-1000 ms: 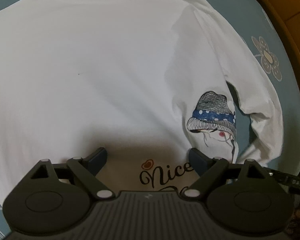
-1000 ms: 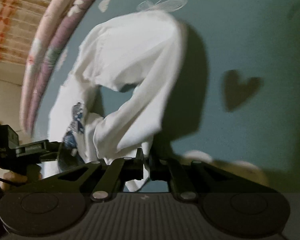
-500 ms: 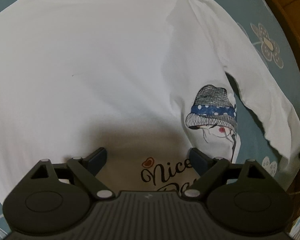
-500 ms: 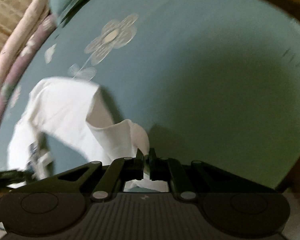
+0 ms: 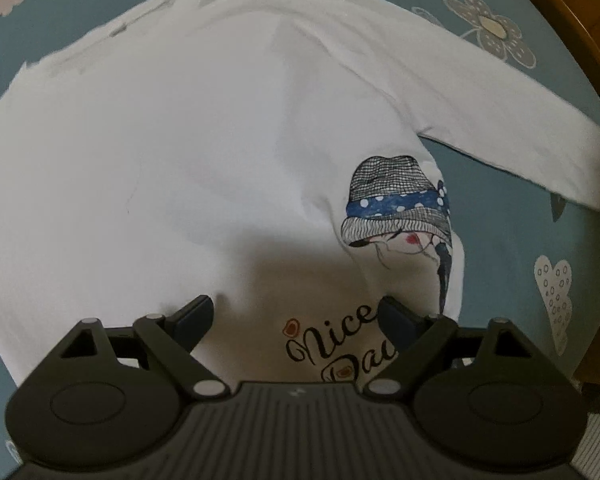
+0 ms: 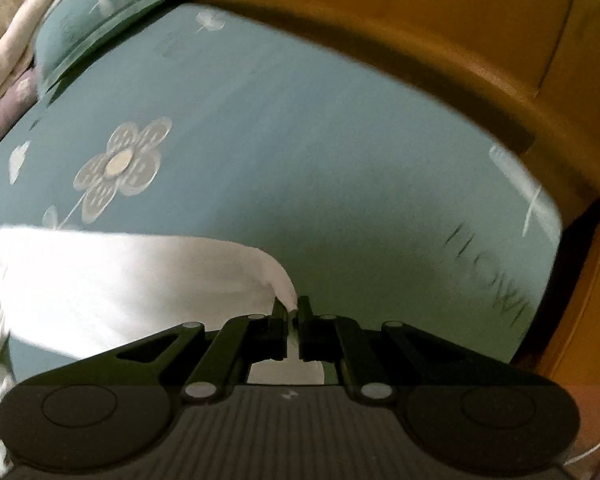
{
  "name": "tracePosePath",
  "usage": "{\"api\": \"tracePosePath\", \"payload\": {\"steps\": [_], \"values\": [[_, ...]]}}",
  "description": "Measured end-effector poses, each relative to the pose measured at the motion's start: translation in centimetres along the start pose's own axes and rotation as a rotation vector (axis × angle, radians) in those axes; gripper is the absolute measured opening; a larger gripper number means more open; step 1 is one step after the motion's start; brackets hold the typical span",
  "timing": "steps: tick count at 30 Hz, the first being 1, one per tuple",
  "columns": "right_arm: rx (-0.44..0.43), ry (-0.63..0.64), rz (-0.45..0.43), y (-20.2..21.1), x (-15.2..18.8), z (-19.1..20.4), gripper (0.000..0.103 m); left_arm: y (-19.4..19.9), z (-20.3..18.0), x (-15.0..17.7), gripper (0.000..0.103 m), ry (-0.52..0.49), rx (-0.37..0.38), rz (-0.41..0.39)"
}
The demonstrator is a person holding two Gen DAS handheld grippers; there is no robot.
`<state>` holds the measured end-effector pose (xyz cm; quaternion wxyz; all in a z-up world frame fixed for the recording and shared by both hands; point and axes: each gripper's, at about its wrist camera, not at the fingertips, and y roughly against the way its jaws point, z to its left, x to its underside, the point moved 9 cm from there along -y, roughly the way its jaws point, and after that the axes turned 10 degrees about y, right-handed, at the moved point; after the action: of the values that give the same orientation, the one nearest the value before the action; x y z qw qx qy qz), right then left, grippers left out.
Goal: Fold clothes
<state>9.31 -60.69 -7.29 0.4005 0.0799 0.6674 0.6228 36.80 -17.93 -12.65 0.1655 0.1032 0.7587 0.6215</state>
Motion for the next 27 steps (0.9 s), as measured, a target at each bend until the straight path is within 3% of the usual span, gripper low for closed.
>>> {"api": "tracePosePath", "payload": {"steps": [9,12,14,16,20,22,23,27], "values": [[0.047,0.081,-0.051,-2.9,-7.6,-1.1,0.008,1.3,0.6,0.5,0.088,-0.007,0.025,-0.028],[0.078,0.121,-0.025,-4.0,-8.4,-0.9,0.008,1.4,0.9,0.6,0.088,0.014,0.042,-0.032],[0.088,0.103,0.044,-5.3,-7.9,-1.3,0.010,1.7,1.4,0.8,0.088,0.028,0.050,-0.038],[0.156,0.135,0.148,-6.6,-6.8,-1.7,0.013,1.9,1.9,0.9,0.088,0.038,0.048,-0.044],[0.347,0.143,0.198,-6.1,-6.9,-2.9,0.017,2.2,2.7,0.8,0.088,0.054,0.037,-0.064],[0.303,0.158,0.091,-4.5,-8.8,-0.9,0.022,2.3,3.1,0.6,0.088,0.060,0.032,-0.077],[0.252,0.193,0.033,-4.0,-9.9,0.9,0.031,2.3,3.2,0.5,0.088,0.065,0.031,-0.083],[-0.050,0.410,-0.059,-5.3,-12.6,11.6,0.035,2.2,3.3,0.2,0.088,0.084,0.042,-0.096]]}}
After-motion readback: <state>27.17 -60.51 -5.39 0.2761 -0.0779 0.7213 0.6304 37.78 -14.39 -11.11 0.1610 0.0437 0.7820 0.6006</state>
